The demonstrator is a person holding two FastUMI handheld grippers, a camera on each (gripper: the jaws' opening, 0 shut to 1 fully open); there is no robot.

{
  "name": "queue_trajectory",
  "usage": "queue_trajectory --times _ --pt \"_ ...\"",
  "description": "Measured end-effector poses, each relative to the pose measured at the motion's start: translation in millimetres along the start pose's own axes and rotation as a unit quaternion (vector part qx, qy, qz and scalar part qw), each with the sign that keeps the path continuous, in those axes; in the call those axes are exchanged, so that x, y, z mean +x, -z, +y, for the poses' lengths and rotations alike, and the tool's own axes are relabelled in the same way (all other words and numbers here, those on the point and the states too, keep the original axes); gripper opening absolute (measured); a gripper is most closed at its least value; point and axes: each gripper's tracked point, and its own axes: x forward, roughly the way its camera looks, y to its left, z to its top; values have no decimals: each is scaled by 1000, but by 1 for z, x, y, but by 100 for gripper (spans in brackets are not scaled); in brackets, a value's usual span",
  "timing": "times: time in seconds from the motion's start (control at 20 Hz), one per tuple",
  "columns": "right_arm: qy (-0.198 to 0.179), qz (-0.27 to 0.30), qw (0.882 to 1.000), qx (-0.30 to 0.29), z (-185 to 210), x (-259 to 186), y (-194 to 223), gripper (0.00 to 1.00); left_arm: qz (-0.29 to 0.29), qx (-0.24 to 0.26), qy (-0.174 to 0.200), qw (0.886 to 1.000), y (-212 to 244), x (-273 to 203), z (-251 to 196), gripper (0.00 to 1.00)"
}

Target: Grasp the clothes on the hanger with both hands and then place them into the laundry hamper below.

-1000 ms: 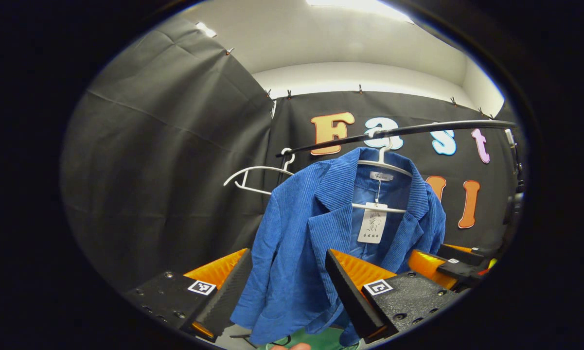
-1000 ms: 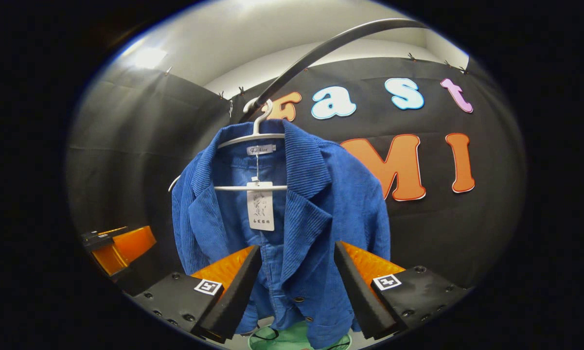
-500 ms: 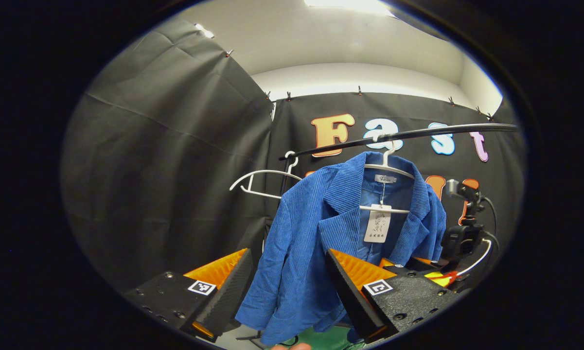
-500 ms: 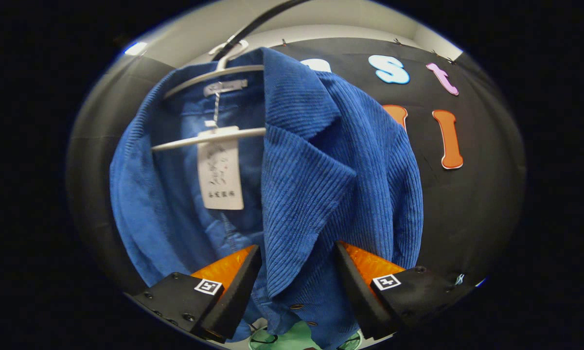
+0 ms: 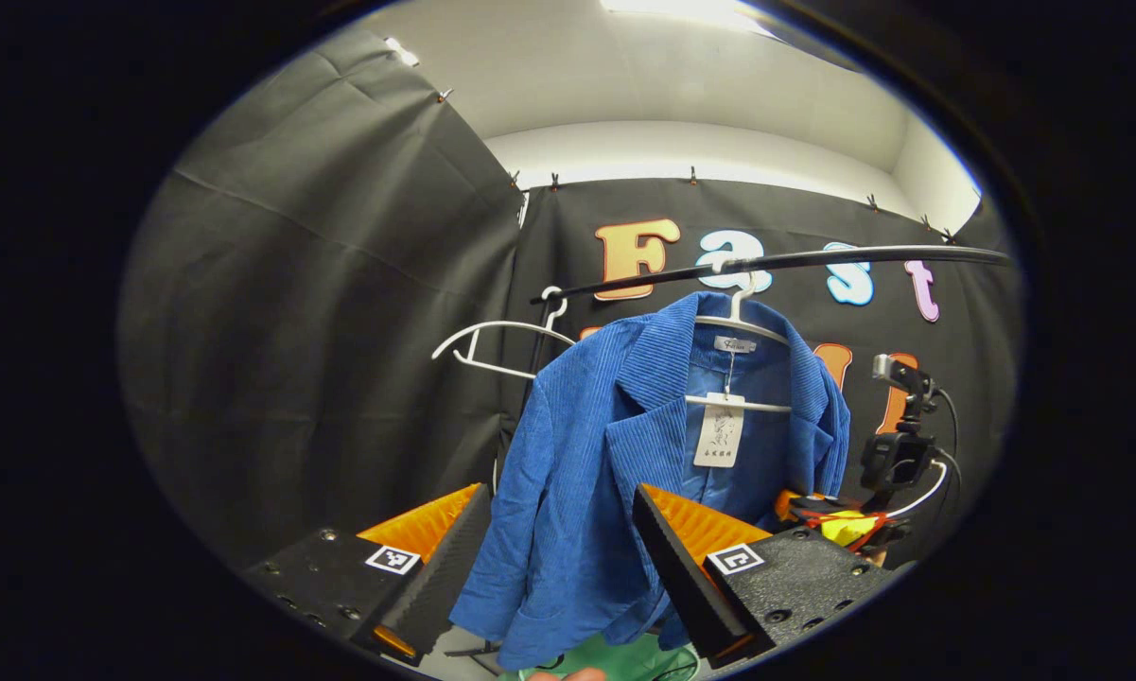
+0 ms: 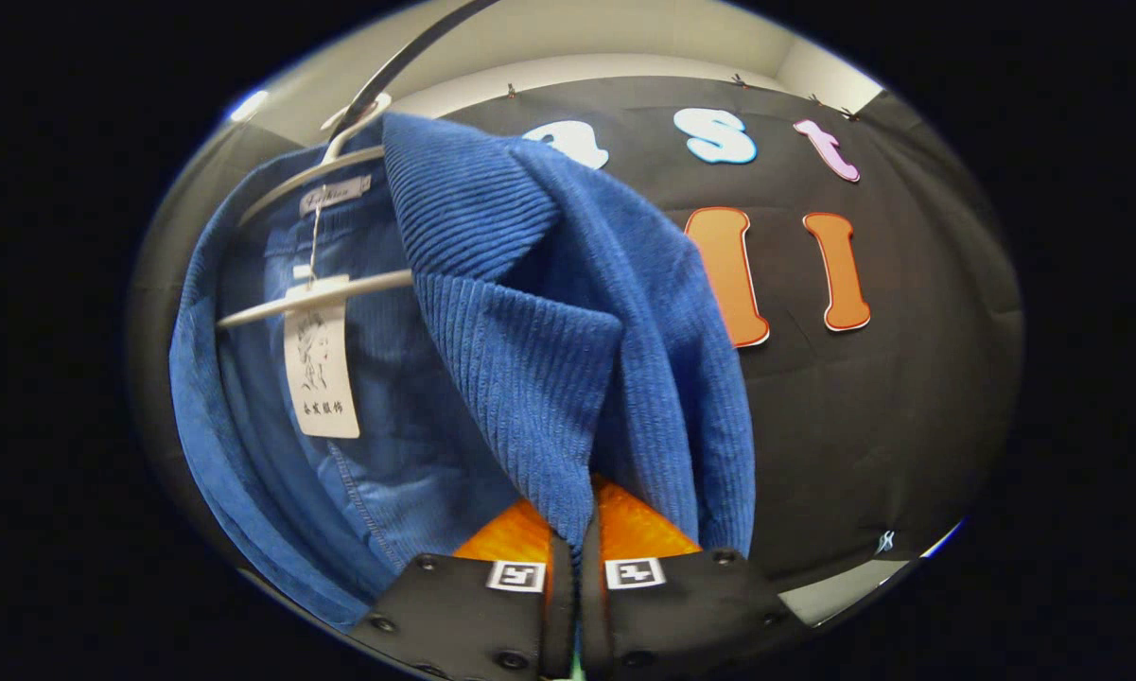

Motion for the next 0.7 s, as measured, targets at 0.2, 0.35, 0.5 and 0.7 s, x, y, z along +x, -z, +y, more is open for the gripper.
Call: queue_trajectory --times 0.2,0.35,0.5,0.7 --pt "-2 -58 998 -5 -15 -33 -43 3 3 -8 18 1000 7 10 -14 95" --pt "-6 -96 995 -23 -24 -58 -79 9 7 -22 37 999 13 22 -32 92" --pt "-12 -116 993 -36 -24 -79 -103 9 16 -52 70 996 26 46 -59 95" --pt "-16 -138 989 -49 -30 -94 -128 9 32 -64 76 995 51 80 -88 93"
